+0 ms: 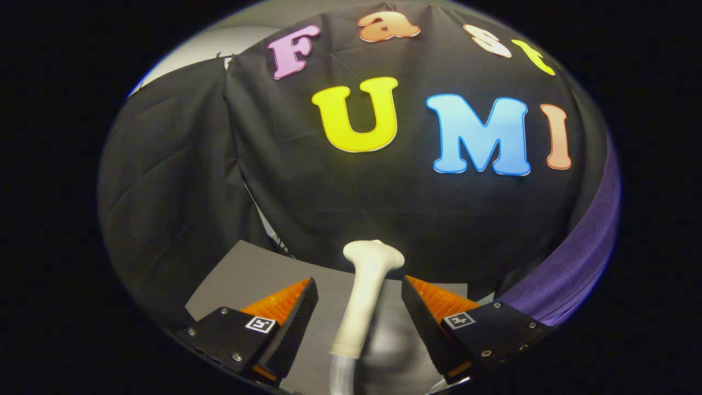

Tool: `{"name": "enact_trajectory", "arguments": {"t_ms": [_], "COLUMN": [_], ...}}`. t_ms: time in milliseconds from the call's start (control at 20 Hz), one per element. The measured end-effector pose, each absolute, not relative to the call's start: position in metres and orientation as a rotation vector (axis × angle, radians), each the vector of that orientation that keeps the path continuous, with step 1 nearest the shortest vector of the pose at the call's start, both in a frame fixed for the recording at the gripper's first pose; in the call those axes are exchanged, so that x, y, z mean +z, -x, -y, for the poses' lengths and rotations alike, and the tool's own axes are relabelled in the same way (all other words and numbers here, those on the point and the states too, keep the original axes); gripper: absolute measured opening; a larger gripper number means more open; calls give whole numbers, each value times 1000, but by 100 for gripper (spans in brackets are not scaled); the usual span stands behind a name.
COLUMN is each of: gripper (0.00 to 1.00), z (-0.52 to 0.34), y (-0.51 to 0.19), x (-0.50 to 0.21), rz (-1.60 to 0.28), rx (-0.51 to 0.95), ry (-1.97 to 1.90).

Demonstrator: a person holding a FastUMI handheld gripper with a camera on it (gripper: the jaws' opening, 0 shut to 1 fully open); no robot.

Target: Iron the clothes twice with a garment steamer, once on the left side and once on the right side.

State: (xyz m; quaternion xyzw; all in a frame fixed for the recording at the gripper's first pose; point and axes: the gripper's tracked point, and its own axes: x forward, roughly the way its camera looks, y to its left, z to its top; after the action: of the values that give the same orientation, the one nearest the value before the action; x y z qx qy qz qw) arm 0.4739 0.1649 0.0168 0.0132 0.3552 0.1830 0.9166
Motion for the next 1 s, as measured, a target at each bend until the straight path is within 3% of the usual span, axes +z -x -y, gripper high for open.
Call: {"name": "enact_trajectory", "arguments": {"t_ms": [450, 550, 700, 1000], "gripper": [88, 82, 63, 42], "z": [-171, -171, -183, -192], "y": [-488, -486, -478, -471], "x": [-50, -59, -71, -61], "rz": [-920, -950, -1014, -1042], "rx": [395, 409, 447, 497], "ry": [-66, -73, -148, -220]}}
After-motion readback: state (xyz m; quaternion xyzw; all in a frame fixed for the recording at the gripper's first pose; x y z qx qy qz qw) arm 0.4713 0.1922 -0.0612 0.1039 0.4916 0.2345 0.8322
